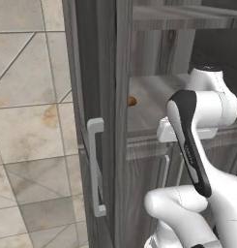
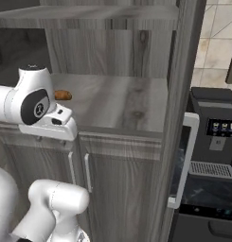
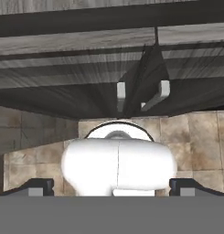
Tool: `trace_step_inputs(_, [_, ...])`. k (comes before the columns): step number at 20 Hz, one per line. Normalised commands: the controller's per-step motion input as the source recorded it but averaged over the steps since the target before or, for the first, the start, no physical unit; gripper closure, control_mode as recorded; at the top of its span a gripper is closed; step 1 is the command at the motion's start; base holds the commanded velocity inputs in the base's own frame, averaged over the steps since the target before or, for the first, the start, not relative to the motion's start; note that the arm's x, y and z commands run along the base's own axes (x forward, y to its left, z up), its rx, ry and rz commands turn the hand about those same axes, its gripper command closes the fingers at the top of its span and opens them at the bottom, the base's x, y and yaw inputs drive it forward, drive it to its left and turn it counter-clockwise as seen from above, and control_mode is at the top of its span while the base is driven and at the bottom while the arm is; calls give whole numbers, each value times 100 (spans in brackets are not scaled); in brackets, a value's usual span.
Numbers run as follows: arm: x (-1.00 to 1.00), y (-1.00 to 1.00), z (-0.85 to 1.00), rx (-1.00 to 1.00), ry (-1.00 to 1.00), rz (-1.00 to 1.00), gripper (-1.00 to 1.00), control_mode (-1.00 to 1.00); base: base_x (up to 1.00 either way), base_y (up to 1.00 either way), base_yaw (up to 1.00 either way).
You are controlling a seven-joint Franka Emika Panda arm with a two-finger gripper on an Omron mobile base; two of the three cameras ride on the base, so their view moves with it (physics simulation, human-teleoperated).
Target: Pick the potatos from the cabinet and place them in one bowl. Pick the onion from the sink and place it in the other bowl.
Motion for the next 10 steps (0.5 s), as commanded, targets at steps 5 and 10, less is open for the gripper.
trace_step_inputs(5, [62,10,10,0,0,-10,-100,-100,0,0,0])
trace_step_inputs(10, [65,1,5,0,0,-8,-100,-100,0,0,0])
